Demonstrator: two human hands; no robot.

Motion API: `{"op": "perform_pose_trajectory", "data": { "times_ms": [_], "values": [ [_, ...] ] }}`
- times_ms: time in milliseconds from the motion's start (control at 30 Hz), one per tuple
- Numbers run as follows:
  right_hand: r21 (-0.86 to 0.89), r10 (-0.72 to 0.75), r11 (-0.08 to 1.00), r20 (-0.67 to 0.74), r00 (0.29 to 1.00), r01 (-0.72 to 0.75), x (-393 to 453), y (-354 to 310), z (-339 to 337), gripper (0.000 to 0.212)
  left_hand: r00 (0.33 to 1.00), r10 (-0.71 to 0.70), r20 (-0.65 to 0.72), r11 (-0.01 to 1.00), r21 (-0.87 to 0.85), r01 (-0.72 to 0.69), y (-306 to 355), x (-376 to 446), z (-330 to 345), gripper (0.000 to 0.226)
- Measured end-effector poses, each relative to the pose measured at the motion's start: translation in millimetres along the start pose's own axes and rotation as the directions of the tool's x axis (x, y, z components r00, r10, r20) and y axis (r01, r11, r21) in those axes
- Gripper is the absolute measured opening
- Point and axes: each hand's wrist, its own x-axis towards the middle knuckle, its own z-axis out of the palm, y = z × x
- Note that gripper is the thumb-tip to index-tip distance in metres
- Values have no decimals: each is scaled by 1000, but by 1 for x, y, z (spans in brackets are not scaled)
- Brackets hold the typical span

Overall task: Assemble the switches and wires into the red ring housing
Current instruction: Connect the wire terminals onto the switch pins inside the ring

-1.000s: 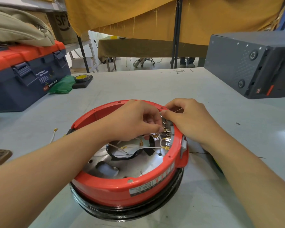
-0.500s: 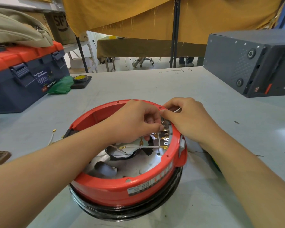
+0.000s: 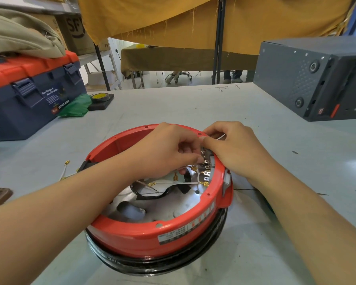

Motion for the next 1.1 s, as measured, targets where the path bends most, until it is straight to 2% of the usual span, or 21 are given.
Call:
{"op": "perform_pose_trajectory", "data": {
  "times_ms": [767,933,1100],
  "values": [
    [-27,-22,999,-13,1000,22,0,0,1,10,999,30,-34,989,146,-24,3,0,7,8],
    [-16,-17,1000,-17,1000,17,-1,1,0,10,999,19,-37,993,118,-14,2,0,8,11],
    [-23,-13,1000,-9,1000,12,-1,1,0,11,999,-26,22,999,-21,26,-2,-1,1,7]
  ]
}}
